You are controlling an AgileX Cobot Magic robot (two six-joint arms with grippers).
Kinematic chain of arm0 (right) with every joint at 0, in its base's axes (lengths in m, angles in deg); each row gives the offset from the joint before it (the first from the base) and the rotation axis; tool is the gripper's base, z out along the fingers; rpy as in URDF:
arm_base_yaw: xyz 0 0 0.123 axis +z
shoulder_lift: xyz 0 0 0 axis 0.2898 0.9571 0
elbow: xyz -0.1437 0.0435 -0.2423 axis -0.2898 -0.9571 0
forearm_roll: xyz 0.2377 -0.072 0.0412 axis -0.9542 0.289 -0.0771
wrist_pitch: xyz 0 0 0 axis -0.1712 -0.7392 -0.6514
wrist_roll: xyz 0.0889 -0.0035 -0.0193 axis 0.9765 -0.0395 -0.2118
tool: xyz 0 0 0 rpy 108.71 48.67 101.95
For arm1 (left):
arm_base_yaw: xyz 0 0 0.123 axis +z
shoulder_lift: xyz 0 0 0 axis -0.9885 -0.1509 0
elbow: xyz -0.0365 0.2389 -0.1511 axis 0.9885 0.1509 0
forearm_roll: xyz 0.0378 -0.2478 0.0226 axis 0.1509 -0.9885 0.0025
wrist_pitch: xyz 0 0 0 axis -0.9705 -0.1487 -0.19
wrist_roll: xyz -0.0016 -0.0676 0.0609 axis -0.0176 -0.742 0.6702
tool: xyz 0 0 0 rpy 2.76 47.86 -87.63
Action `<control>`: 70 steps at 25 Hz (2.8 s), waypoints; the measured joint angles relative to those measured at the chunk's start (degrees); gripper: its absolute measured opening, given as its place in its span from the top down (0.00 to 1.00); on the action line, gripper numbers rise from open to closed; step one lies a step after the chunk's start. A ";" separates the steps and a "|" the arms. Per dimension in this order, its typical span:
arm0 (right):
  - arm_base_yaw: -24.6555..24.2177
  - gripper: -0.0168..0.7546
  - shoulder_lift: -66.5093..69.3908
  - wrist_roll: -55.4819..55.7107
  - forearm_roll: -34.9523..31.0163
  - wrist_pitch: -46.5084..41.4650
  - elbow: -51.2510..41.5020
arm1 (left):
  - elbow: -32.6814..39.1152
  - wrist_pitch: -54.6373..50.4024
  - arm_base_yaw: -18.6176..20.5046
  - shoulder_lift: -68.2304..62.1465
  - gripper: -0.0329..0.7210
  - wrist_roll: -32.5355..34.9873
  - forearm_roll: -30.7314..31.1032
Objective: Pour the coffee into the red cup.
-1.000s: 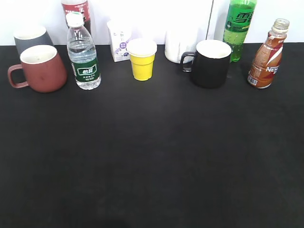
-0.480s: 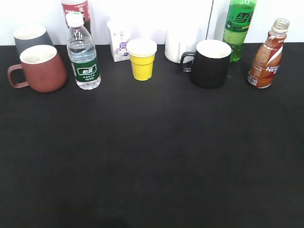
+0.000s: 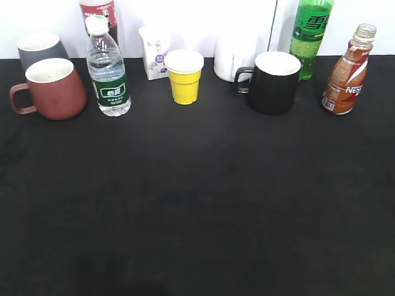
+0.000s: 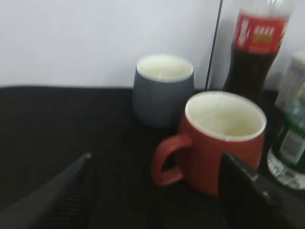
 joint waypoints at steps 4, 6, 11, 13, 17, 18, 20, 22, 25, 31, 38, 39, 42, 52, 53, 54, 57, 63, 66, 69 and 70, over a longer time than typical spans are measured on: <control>0.00 0.33 0.00 0.00 -0.02 0.00 0.00 | -0.11 9.61 0.00 -11.25 0.19 0.00 0.00; 0.00 0.33 0.00 0.00 -0.02 0.00 0.00 | -1.60 12.07 0.00 -15.74 0.19 0.00 0.00; 0.00 0.33 0.00 0.00 -0.02 0.00 0.00 | -9.02 13.58 0.00 -24.47 0.19 0.00 -0.06; 0.00 0.33 0.00 0.00 -0.02 0.00 0.00 | -11.34 13.62 0.00 -26.43 0.21 0.00 -0.06; 0.00 0.33 0.00 0.00 -0.02 0.00 0.00 | -15.27 13.55 0.11 -29.64 0.26 0.00 -1.02; 0.00 0.33 0.00 0.00 -0.02 0.00 0.00 | -16.17 13.30 0.11 -30.25 0.26 0.00 -1.15; 0.00 0.33 0.00 0.00 -0.02 0.00 0.00 | -18.61 12.96 0.11 -31.39 0.26 0.00 -1.33; 0.00 0.33 0.00 0.00 -0.02 0.00 0.00 | -21.35 11.61 0.11 -32.86 0.28 0.00 -1.23; 0.00 0.33 0.00 0.00 -0.02 0.00 0.00 | -23.42 10.91 0.11 -34.30 0.46 0.00 -0.01; 0.00 0.33 0.00 0.00 -0.02 0.00 0.00 | -23.52 11.23 0.11 -34.61 0.85 0.15 1.63; 0.00 0.33 0.00 0.00 -0.02 0.00 0.00 | -19.13 14.48 0.11 -31.52 0.86 0.41 3.47; 0.00 0.33 0.00 0.00 -0.02 0.00 0.00 | -17.29 15.84 0.11 -29.49 0.87 0.41 4.67; 0.00 0.33 0.00 0.00 -0.07 0.00 0.00 | -10.00 21.89 0.11 -23.81 0.87 0.41 11.13; 0.00 0.33 1.89 0.00 -0.07 22.65 -0.40 | 1.62 23.45 -9.17 -20.01 0.87 0.54 22.25; 0.00 0.33 4.98 0.00 -0.07 30.13 -2.43 | 1.01 23.50 -10.97 -20.01 0.87 0.54 22.32; 0.00 0.33 9.24 0.00 -0.07 36.70 -4.89 | 0.42 23.50 -12.54 -20.01 0.87 0.54 22.44; 0.00 0.33 24.45 0.00 -0.07 55.94 -9.58 | -0.78 23.50 -13.96 -20.01 0.87 0.54 22.83; 0.00 0.33 63.34 0.27 0.26 96.22 -10.21 | -2.08 23.50 -14.08 -20.01 0.87 0.58 22.89; 0.00 0.33 83.33 0.38 1.55 117.42 -10.21 | -2.38 23.50 -14.08 -20.01 0.87 0.58 22.89; 0.00 0.14 98.71 2.05 3.81 126.53 -7.08 | -2.38 23.50 -14.08 -20.01 0.87 0.58 22.96; 0.00 0.12 102.70 2.31 3.85 127.70 -5.21 | -2.38 23.50 -14.08 -20.01 0.87 0.58 22.96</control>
